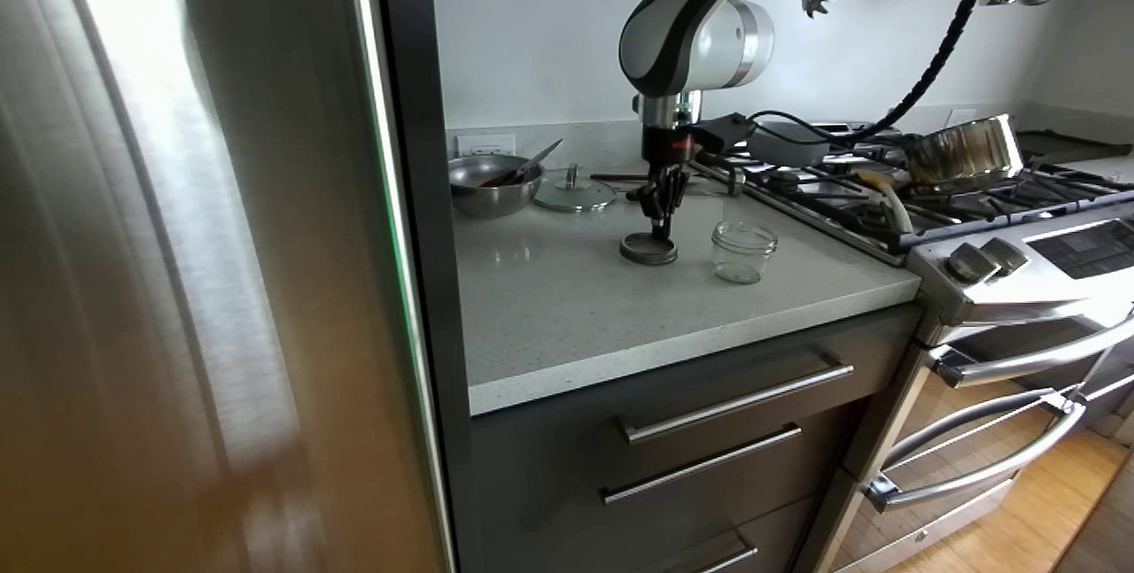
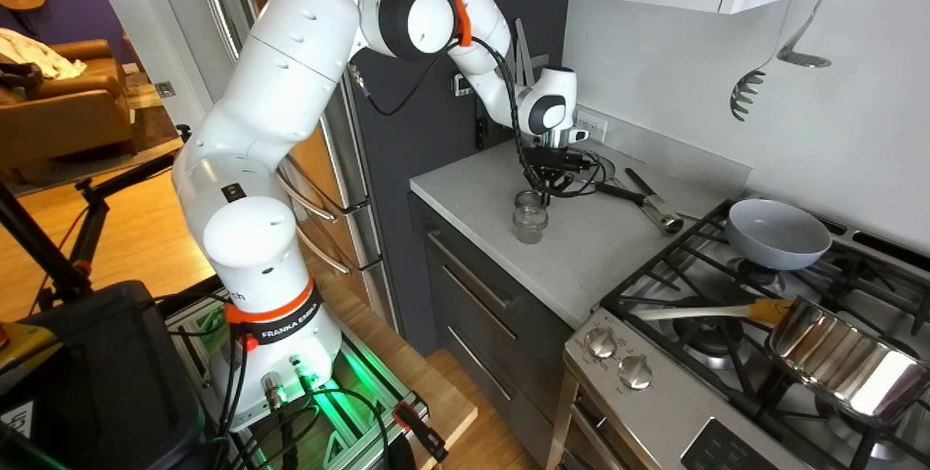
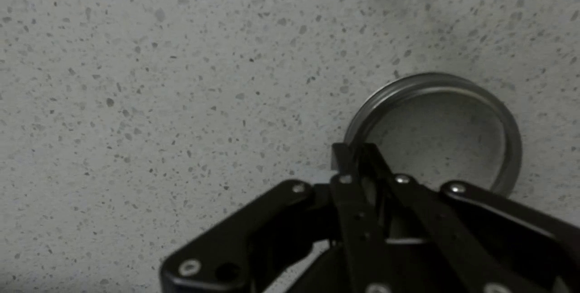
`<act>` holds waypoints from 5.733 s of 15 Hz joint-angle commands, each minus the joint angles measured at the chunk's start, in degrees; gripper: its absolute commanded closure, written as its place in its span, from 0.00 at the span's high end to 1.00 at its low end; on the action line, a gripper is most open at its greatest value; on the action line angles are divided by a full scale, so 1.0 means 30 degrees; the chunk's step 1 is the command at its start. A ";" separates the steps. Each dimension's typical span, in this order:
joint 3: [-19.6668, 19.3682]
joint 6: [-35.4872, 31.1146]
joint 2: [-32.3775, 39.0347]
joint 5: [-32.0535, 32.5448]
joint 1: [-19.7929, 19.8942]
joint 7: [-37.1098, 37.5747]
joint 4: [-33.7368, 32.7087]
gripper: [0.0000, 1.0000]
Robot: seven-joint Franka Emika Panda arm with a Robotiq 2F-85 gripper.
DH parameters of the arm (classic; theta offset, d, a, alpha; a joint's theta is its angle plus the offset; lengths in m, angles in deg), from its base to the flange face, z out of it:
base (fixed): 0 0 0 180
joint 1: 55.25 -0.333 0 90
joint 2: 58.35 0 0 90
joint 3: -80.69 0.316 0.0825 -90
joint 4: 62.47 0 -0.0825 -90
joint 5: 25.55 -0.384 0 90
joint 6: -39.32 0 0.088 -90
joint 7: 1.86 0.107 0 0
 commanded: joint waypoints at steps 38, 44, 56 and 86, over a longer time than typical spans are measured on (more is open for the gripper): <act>-0.0053 0.2365 0.1018 0.1284 -0.0969 0.2882 -0.1955 0.37; -0.0018 0.1899 0.0419 0.1346 -0.0724 0.2002 -0.1259 0.41; 0.1110 0.1836 0.0291 0.0943 0.0144 -0.1555 -0.1195 0.38; 0.0922 0.2233 0.0290 0.1149 0.0073 -0.2388 -0.1165 0.01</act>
